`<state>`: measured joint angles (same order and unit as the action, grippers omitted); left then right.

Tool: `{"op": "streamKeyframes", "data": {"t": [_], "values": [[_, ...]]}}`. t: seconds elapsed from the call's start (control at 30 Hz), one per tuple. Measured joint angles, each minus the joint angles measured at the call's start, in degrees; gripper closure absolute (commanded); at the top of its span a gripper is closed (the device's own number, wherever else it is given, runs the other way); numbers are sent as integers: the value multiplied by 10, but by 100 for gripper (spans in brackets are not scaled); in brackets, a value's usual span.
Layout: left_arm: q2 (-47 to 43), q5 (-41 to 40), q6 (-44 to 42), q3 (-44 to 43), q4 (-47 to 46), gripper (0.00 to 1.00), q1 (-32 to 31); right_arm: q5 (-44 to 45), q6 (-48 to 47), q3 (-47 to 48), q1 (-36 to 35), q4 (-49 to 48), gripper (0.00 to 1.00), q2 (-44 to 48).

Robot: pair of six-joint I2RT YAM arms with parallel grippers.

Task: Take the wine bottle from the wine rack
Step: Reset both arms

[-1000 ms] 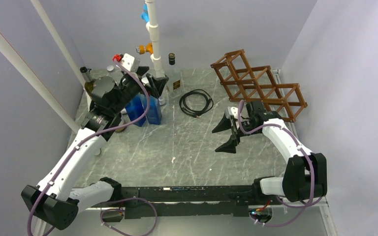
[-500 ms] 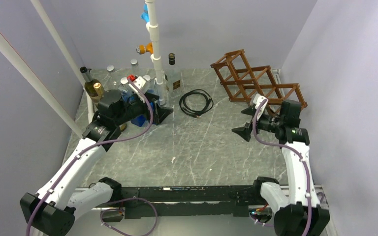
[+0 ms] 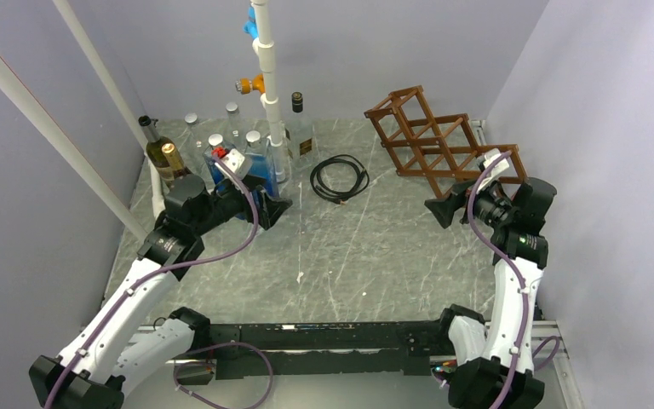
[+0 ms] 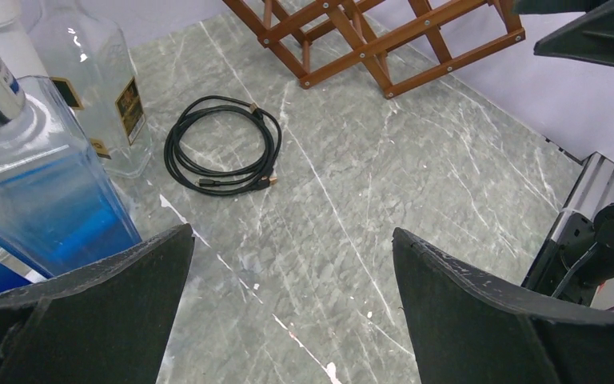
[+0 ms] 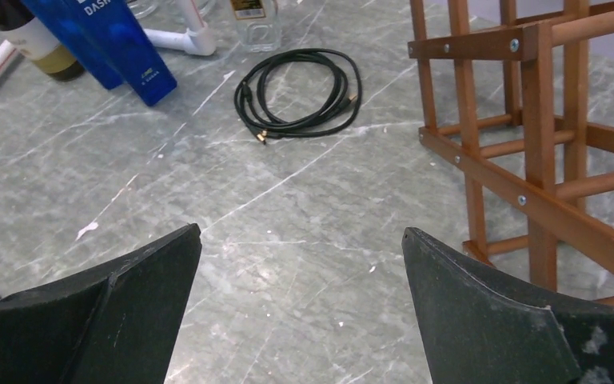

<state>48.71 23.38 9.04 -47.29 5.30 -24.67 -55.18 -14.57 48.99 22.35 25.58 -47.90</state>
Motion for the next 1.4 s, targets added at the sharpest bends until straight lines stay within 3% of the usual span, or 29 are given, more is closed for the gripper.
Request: {"op": "streamKeyframes", "data": {"t": [0.37,0.7,1.4], "values": [[3,-3,1,0,0,1,0,-80,26,-22,34,-4,0,-1],[-3,-7,0,0,1,1,0,-80,92,-34,45,-40,0,-1],[-5,-8,-2,0,1,0,0,-80,106,-37,54,-47,0,11]]}}
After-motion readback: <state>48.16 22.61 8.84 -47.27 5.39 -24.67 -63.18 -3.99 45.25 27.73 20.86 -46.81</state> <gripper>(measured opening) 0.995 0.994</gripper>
